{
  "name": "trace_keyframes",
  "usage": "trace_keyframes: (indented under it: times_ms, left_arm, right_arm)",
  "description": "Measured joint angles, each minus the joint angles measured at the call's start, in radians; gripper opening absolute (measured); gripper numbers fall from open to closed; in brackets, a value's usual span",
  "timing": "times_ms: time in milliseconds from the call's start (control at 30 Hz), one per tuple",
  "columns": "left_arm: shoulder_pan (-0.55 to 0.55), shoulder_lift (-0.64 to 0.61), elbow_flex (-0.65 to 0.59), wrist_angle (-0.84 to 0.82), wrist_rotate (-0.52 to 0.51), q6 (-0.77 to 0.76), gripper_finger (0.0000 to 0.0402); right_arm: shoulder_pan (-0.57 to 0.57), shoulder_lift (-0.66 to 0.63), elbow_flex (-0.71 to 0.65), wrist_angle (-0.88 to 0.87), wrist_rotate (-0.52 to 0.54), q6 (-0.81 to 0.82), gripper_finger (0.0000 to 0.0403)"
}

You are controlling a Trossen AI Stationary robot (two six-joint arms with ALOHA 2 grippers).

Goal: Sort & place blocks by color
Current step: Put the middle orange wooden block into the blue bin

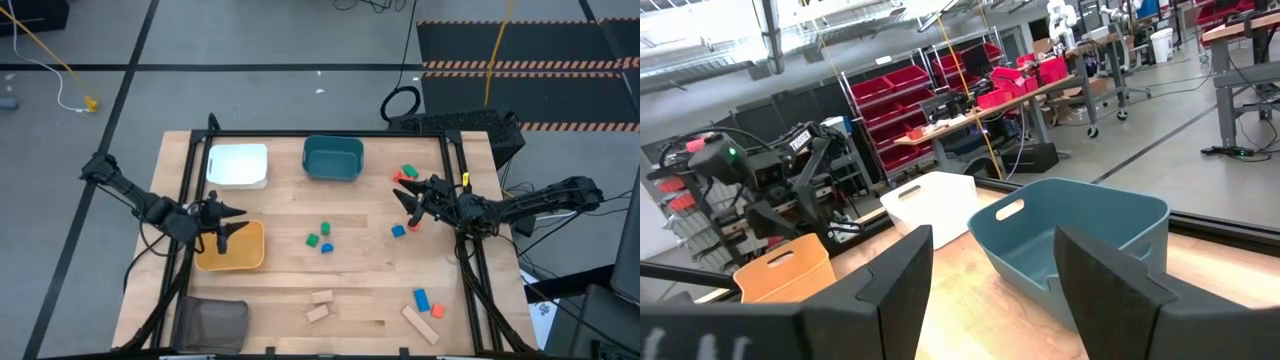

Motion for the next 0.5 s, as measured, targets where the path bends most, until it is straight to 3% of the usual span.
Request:
trace_keyframes:
  times_ms: [267,400,500]
  left_arm:
    - [0.000,0.000,0.000,0.224,0.001,0.052,0.0161]
    - [0.000,0.000,0.000,0.263,0.045,0.085,0.0161]
    - [0.000,0.000,0.000,0.273,0.053,0.022,0.0161]
  right_arm:
    - [0.000,0.000,0.000,0.000,0.000,0.000,0.0203]
    - [0.000,0.000,0.000,0.000,0.000,-0.021,0.0203]
    - [0.000,0.000,0.000,0.000,0.001,-0.026,0.0203]
